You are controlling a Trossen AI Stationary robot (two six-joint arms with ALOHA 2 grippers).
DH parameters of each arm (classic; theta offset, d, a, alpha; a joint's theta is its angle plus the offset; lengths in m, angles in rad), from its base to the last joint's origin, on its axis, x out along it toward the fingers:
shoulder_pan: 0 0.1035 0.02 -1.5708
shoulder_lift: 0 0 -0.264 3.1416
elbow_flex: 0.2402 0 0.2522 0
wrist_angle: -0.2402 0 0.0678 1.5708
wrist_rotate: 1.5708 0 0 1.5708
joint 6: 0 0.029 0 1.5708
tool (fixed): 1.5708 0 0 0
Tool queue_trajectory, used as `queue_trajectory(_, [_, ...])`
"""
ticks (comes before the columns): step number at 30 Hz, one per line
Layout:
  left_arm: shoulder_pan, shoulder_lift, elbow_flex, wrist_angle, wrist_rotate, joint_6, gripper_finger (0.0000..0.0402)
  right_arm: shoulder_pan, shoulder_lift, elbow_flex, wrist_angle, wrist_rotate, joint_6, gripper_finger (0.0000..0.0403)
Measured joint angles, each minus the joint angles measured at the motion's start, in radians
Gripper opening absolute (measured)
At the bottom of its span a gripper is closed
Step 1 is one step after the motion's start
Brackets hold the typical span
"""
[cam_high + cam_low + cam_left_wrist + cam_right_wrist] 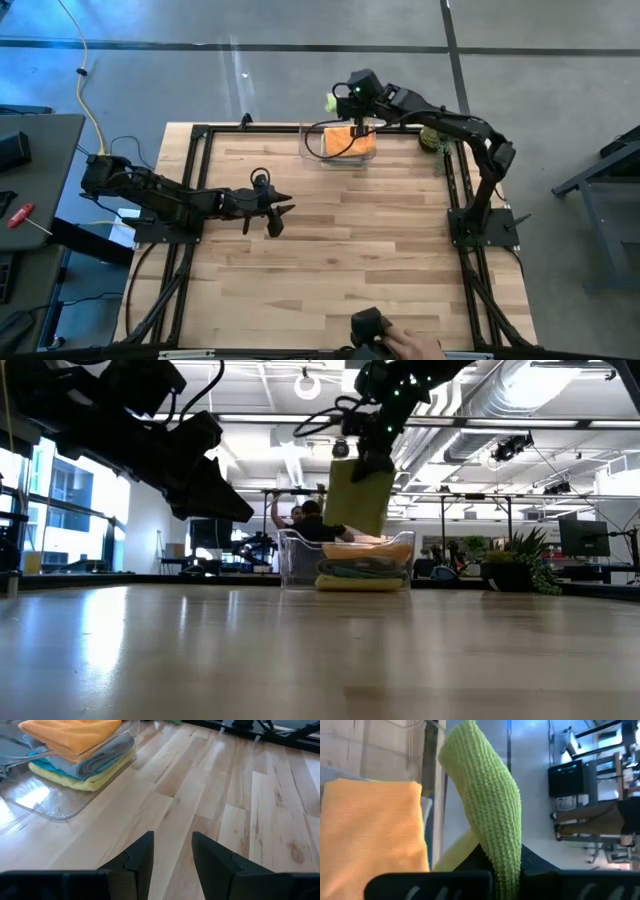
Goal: Fold microfiber towels
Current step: Stack the green towel on top of the orange towel in the transparent bin
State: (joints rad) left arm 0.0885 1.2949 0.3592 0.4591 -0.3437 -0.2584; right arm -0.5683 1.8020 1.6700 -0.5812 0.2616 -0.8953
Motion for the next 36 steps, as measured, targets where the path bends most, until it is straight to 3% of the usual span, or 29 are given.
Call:
queue_trajectory(11, [0.01, 0.0, 0.0, -0.023, 0.008, 0.0, 0.0122, 0.028, 0.046, -0.229, 0.093, -0.014, 0.068, 0.0])
queue_trajectory(19, [0.011, 0.0, 0.0, -0.027, 0.008, 0.007, 0.0122, 0.073, 0.046, -0.261, 0.085, -0.064, 0.16, 0.0007])
queue_trajectory(23, [0.011, 0.0, 0.0, -0.028, 0.008, 0.0, 0.0122, 0.088, 0.045, -0.261, 0.043, -0.13, 0.166, 0.0041])
queue_trajectory(29, [0.009, 0.0, 0.0, -0.029, 0.027, 0.0, 0.0122, 0.098, 0.045, -0.253, 0.014, -0.176, 0.287, 0.0127])
queue_trajectory(36, [0.009, 0.0, 0.0, -0.028, 0.041, -0.003, 0.0122, 0.086, 0.045, -0.108, -0.096, -0.215, 0.347, 0.0196])
